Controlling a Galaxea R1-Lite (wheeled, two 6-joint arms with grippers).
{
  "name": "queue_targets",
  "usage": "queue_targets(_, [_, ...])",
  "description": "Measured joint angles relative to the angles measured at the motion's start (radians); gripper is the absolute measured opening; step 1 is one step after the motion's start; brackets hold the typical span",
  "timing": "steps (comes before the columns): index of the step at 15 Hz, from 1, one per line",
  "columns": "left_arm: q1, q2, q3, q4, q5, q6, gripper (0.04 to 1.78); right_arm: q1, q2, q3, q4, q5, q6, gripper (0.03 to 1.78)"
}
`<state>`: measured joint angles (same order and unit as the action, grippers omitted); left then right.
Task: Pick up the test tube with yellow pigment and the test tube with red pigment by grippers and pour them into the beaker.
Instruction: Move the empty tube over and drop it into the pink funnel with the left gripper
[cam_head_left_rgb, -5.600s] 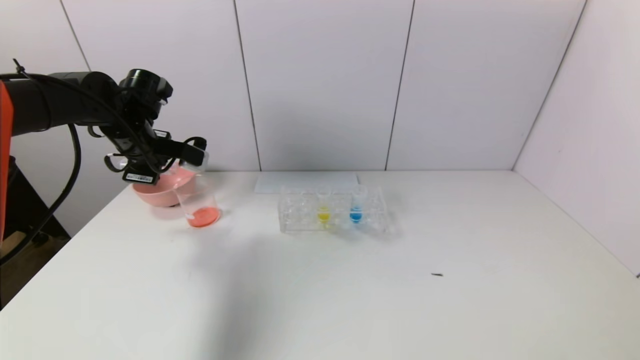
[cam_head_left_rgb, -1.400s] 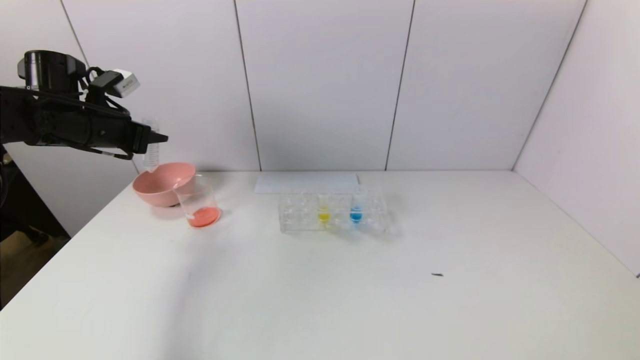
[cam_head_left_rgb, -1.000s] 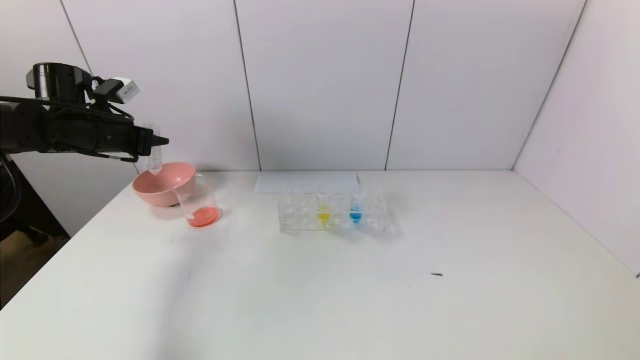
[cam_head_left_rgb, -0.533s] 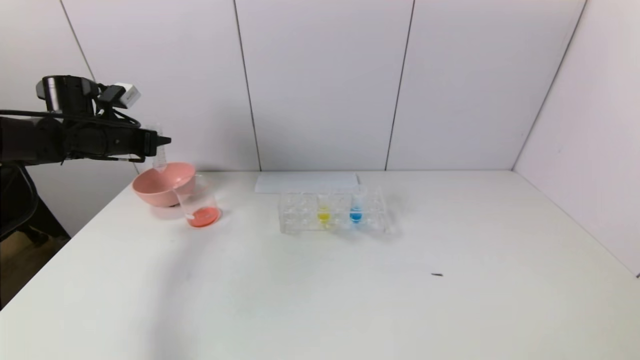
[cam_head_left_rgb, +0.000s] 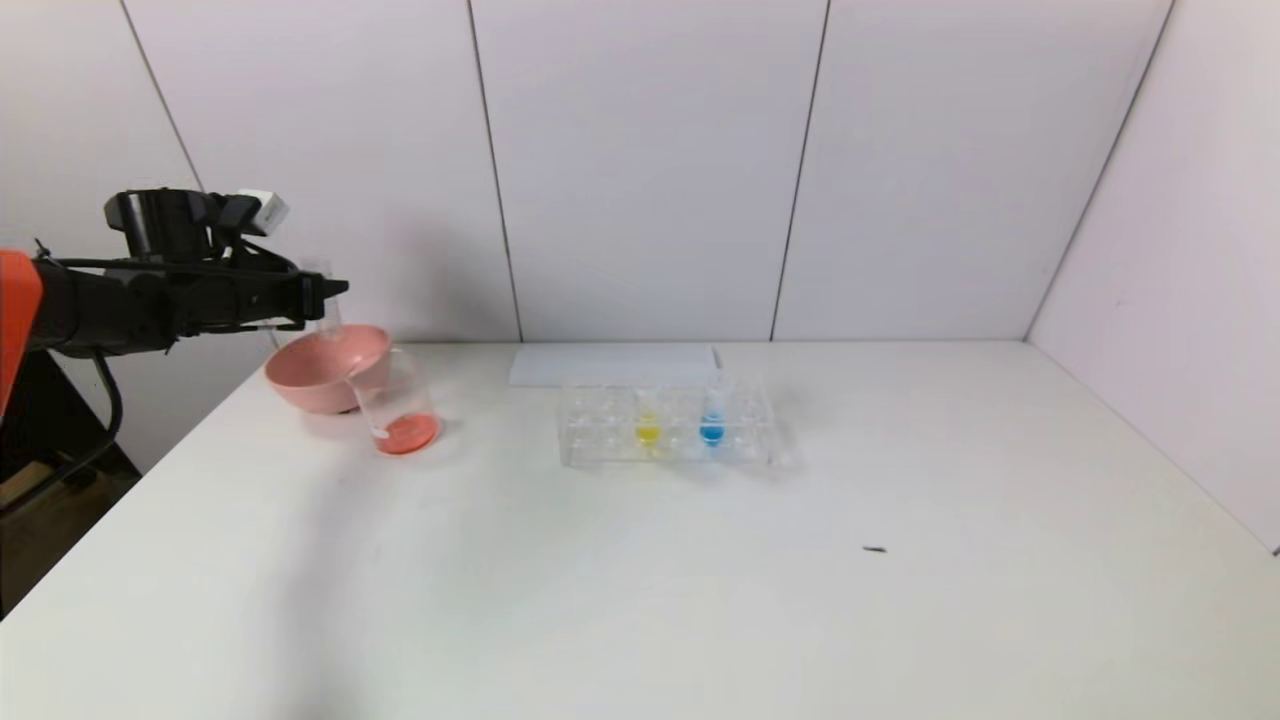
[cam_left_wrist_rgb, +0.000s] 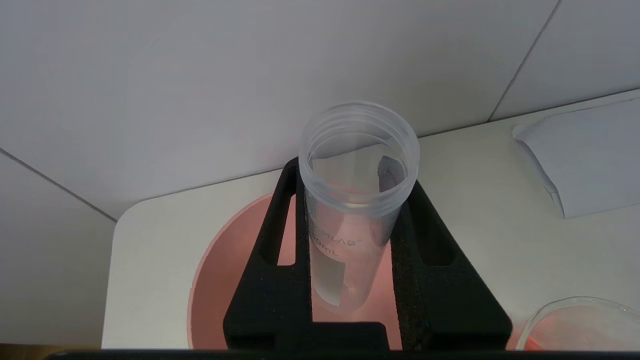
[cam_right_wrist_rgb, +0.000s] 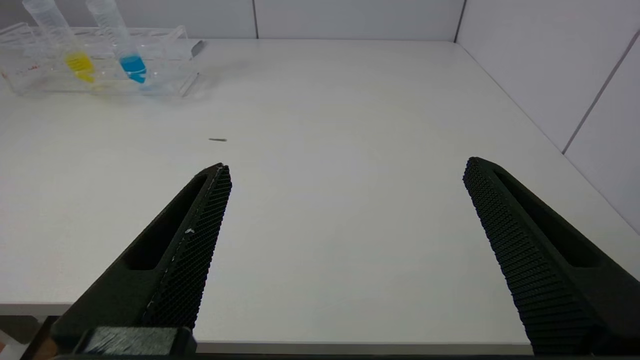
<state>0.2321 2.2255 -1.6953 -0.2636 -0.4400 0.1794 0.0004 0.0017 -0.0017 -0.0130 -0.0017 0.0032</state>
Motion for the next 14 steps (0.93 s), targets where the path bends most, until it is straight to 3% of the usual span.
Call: queue_targets(14, [0.036, 0.156, -0.165, 0.059, 0.0, -0.025, 0.46, 0.001, 0.0, 0.0, 0.0, 0.0, 0.0, 1.7])
